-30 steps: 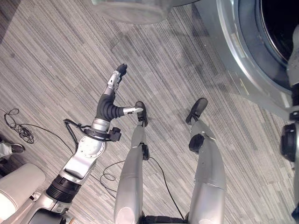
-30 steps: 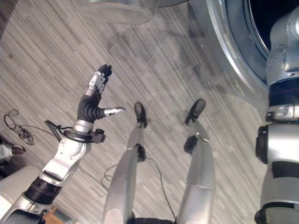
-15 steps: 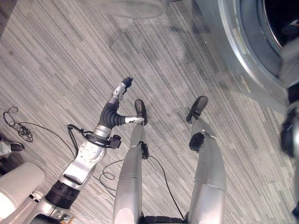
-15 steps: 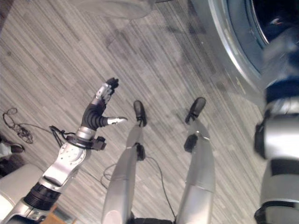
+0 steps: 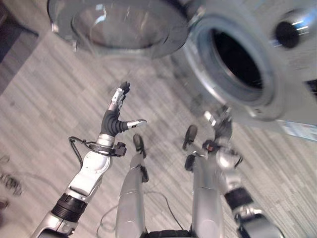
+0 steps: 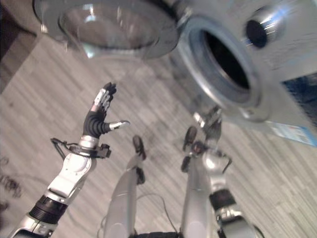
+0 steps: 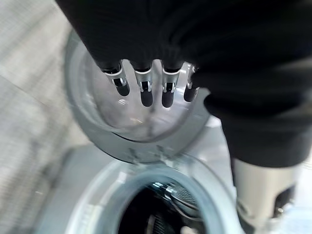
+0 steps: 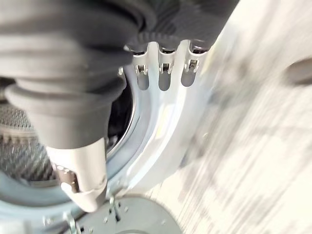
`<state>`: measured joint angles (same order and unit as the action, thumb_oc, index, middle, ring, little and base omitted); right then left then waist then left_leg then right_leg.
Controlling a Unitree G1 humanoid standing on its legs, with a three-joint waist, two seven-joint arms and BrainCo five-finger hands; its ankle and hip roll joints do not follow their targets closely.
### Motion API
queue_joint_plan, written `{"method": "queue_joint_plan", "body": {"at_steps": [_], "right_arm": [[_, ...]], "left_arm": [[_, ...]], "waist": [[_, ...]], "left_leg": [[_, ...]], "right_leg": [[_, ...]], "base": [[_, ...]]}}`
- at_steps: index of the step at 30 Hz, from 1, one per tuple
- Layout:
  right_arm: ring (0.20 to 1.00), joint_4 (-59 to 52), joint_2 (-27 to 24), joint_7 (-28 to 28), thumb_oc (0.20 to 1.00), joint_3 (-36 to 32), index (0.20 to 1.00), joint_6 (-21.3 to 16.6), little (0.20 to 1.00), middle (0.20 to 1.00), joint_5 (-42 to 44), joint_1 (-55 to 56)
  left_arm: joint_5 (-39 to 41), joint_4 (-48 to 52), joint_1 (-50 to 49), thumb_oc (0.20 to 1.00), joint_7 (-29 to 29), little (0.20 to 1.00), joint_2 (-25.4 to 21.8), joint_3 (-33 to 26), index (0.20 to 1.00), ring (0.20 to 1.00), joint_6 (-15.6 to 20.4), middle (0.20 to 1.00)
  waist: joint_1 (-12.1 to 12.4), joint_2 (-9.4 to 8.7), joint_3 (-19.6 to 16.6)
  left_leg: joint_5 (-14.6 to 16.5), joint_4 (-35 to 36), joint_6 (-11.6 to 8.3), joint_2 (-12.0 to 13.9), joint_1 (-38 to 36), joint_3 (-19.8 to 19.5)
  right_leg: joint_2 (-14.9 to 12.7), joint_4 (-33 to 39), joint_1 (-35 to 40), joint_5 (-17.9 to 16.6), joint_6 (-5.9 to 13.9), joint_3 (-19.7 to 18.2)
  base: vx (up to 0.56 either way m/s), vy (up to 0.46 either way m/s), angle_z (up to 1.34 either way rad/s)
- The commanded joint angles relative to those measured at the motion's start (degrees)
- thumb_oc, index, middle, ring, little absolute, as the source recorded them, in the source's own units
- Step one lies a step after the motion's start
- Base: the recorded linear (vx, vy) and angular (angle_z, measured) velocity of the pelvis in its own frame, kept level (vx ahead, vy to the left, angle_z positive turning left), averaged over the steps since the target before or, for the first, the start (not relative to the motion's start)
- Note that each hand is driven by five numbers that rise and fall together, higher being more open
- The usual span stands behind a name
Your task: Grab the laundry basket,head to the washer,open it,put in the laundry and shut it.
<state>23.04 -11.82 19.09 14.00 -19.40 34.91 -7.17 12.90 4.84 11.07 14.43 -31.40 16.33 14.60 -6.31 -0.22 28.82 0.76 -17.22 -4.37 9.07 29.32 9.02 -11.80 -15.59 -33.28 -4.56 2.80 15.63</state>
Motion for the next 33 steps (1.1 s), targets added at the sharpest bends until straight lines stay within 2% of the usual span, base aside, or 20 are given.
{"method": "queue_joint_plan", "body": {"at_steps": [1,4,5,8,10,12,13,15,16,18,20,22,23,25,27,29,30,31,32,33], "right_arm": [[1.0,-4.19,-1.68,-5.48,1.0,-3.47,1.0,0.62,1.0,1.0,2.84,1.66],[1.0,-5.76,-2.12,-6.39,1.0,-7.33,1.0,1.12,1.0,1.0,4.11,6.09],[1.0,-8.18,-3.66,-6.23,1.0,-11.08,1.0,1.83,1.0,1.0,1.81,9.05],[1.0,-13.06,-6.78,-4.06,1.0,-18.48,1.0,2.04,1.0,1.0,-4.59,11.05],[1.0,-14.5,-7.38,-3.04,1.0,-20.0,1.0,2.16,1.0,1.0,-6.58,11.13],[1.0,-20.45,-10.59,0.35,1.0,-27.08,1.0,1.81,1.0,1.0,-13.28,10.43],[1.0,-20.58,-10.57,0.42,1.0,-27.13,1.0,1.9,1.0,1.0,-13.36,10.45],[1.0,-22.61,-12.72,2.63,1.0,-31.64,1.0,1.45,1.0,1.0,-16.06,9.16],[1.0,-24.38,-15.38,4.41,1.0,-36.16,1.0,1.28,1.0,1.0,-18.45,8.18],[1.0,-24.26,-17.55,5.98,1.0,-37.4,1.0,1.56,1.0,1.0,-20.19,6.82],[1.0,-23.33,-22.5,6.75,1.0,-39.17,1.0,1.75,1.0,1.0,-21.22,4.85],[1.0,-20.71,-28.58,6.52,1.0,-40.17,1.0,2.98,1.0,1.0,-21.66,3.55],[1.0,-19.32,-34.3,5.6,1.0,-40.02,1.0,3.91,1.0,1.0,-22.79,2.44],[1.0,-15.64,-42.04,3.83,1.0,-38.1,1.0,5.38,1.0,1.0,-23.79,0.71],[1.0,-13.35,-44.96,3.06,1.0,-36.62,1.0,5.79,1.0,1.0,-23.19,-0.97],[1.0,-8.73,-50.88,1.55,1.0,-33.97,1.0,6.95,1.0,1.0,-22.25,-4.21],[1.0,-6.53,-53.2,1.25,1.0,-32.82,1.0,7.91,1.0,1.0,-22.6,-5.26],[1.0,-3.16,-57.54,0.6,1.0,-31.2,1.0,9.81,1.0,1.0,-24.69,-7.14],[1.0,-2.98,-57.7,0.59,1.0,-30.87,1.0,9.84,1.0,1.0,-24.7,-7.53],[1.0,-0.34,-60.4,1.27,1.0,-28.7,1.0,11.61,1.0,1.0,-27.77,-10.36]], "left_arm": [[-3.65,4.66,-9.17,1.0,-0.02,1.0,-3.4,-3.56,1.0,1.0,1.73,1.0],[-4.46,3.4,-12.75,1.0,-0.2,1.0,-2.96,-5.54,1.0,1.0,0.85,1.0],[-5.57,2.32,-15.8,1.0,-1.17,1.0,-2.45,-7.3,1.0,1.0,-0.58,1.0],[-7.99,0.94,-18.86,1.0,-2.85,1.0,-1.89,-9.16,1.0,1.0,-2.21,1.0],[-8.24,0.92,-19.58,1.0,-3.47,1.0,-1.6,-9.43,1.0,1.0,-2.71,1.0],[-10.53,0.18,-20.5,1.0,-4.8,1.0,-1.08,-10.37,1.0,1.0,-3.53,1.0],[-10.55,0.21,-20.45,1.0,-4.81,1.0,-1.06,-10.36,1.0,1.0,-3.56,1.0],[-12.02,0.07,-20.82,1.0,-5.82,1.0,-0.9,-10.82,1.0,1.0,-3.71,1.0],[-12.91,-0.16,-20.75,1.0,-6.59,1.0,-0.69,-11.28,1.0,1.0,-3.92,1.0],[-13.18,-0.36,-20.07,1.0,-6.73,1.0,-0.2,-10.96,1.0,1.0,-3.95,1.0],[-14.31,-1.14,-18.25,1.0,-6.47,1.0,0.48,-9.85,1.0,1.0,-3.87,1.0],[-14.47,-2.73,-15.85,1.0,-6.87,1.0,1.34,-7.45,1.0,1.0,-3.54,1.0],[-13.85,-3.27,-15.36,1.0,-7.35,1.0,1.89,-5.85,1.0,1.0,-3.49,1.0],[-12.87,-4.27,-14.89,1.0,-7.98,1.0,2.73,-3.4,1.0,1.0,-3.41,1.0],[-12.29,-4.54,-14.48,1.0,-8.06,1.0,3.28,-2.72,1.0,1.0,-3.45,1.0],[-10.67,-5.18,-13.31,1.0,-8.66,1.0,3.83,-0.44,1.0,1.0,-3.29,1.0],[-10.29,-5.5,-12.21,1.0,-8.91,1.0,3.84,1.09,1.0,1.0,-3.29,1.0],[-9.75,-5.87,-10.89,1.0,-9.45,1.0,4.26,2.27,1.0,1.0,-3.44,1.0],[-9.73,-5.88,-10.87,1.0,-9.46,1.0,4.36,2.22,1.0,1.0,-3.47,1.0],[-9.15,-5.52,-10.31,1.0,-9.89,1.0,4.23,2.83,1.0,1.0,-3.52,1.0]], "waist": [[0.94,-1.1,-3.16],[0.69,-1.51,-5.4],[0.17,-2.13,-8.03],[-0.25,-1.96,-12.17],[-0.34,-1.82,-13.07],[-1.23,-1.83,-15.13],[-1.19,-2.0,-15.11],[-1.13,-2.03,-16.96],[-1.41,-2.14,-18.01],[-1.25,-1.87,-18.43],[-1.41,-2.03,-18.47],[-0.77,-3.75,-19.59],[-0.07,-5.32,-20.89],[0.64,-6.69,-21.91],[0.54,-6.59,-22.2],[0.74,-6.99,-22.89],[1.2,-7.29,-23.13],[0.22,-7.28,-23.59],[0.03,-7.13,-23.59],[0.27,-7.32,-23.56]], "left_leg": [[16.22,-5.12,1.06,2.76,-8.95,-2.9],[17.75,-5.06,2.15,1.87,-13.72,-1.44],[17.45,-4.11,3.5,-0.19,-17.27,0.17],[18.41,-2.17,5.52,-3.24,-22.15,0.34],[18.75,-1.57,6.17,-4.0,-23.87,0.16],[19.53,-0.01,7.77,-5.54,-27.48,-0.78],[19.22,0.15,7.81,-5.77,-27.45,-0.69],[19.47,1.8,8.28,-6.25,-29.28,-1.51],[19.07,3.11,8.07,-5.89,-30.04,-2.56],[18.8,3.62,7.9,-5.57,-30.43,-3.0],[18.58,3.91,7.32,-4.94,-31.32,-4.05],[17.95,5.25,5.71,-4.85,-32.14,-5.46],[16.96,7.1,4.03,-3.2,-33.73,-6.42],[14.98,9.49,2.23,-0.26,-35.24,-7.07],[13.89,10.69,1.4,1.05,-35.86,-7.48],[11.14,12.41,-0.44,3.48,-35.71,-7.51],[8.02,12.18,-1.39,4.8,-35.04,-6.91],[3.8,12.28,-2.48,7.1,-33.61,-4.65],[3.67,12.43,-2.55,7.17,-33.61,-4.77],[3.19,12.31,-2.7,7.76,-33.14,-3.3]], "right_leg": [[-4.4,4.4,7.2,1.01,8.05,-1.61],[-5.58,7.65,12.41,-1.48,9.58,-2.34],[-7.24,10.02,15.57,-4.01,9.91,-3.06],[-9.15,10.63,19.54,-5.85,10.97,-4.71],[-9.4,10.03,20.6,-5.87,10.93,-5.32],[-8.63,7.01,21.89,-6.85,11.18,-8.13],[-8.81,7.16,21.82,-7.09,11.19,-8.25],[-8.23,8.3,22.83,-9.9,11.73,-10.43],[-8.39,11.06,22.1,-11.56,12.06,-12.4],[-8.43,13.35,21.76,-11.9,12.03,-12.68],[-7.99,15.3,21.15,-11.36,12.0,-13.46],[-7.73,16.33,23.35,-10.0,11.89,-13.68],[-6.92,15.44,24.17,-9.26,12.2,-13.18],[-5.08,13.92,25.16,-5.64,11.99,-11.45],[-4.22,13.12,25.75,-3.79,11.46,-10.56],[-2.83,13.13,27.3,-1.25,10.54,-7.84],[-2.45,13.46,28.12,-0.56,10.45,-6.26],[-2.08,14.92,29.91,0.26,9.94,-3.01],[-2.0,15.11,30.05,0.21,9.88,-2.81],[-1.7,16.15,30.78,0.36,9.58,-2.01]], "base": [[0.06,0.347,-0.41],[0.04,0.292,-0.55],[0.09,0.461,-0.85],[0.09,0.363,-0.43],[0.05,0.16,0.0],[0.04,0.164,0.09],[0.08,0.081,0.2],[0.09,-0.024,0.22],[0.1,-0.089,0.18],[0.08,-0.072,0.24],[0.1,-0.099,0.2],[0.19,-0.245,0.43],[0.26,-0.391,0.74],[0.23,-0.369,0.6],[0.12,-0.194,0.37],[0.09,-0.23,0.4],[0.11,-0.301,0.32],[0.08,-0.232,0.43],[0.08,-0.216,0.54],[0.04,-0.183,1.15]]}}
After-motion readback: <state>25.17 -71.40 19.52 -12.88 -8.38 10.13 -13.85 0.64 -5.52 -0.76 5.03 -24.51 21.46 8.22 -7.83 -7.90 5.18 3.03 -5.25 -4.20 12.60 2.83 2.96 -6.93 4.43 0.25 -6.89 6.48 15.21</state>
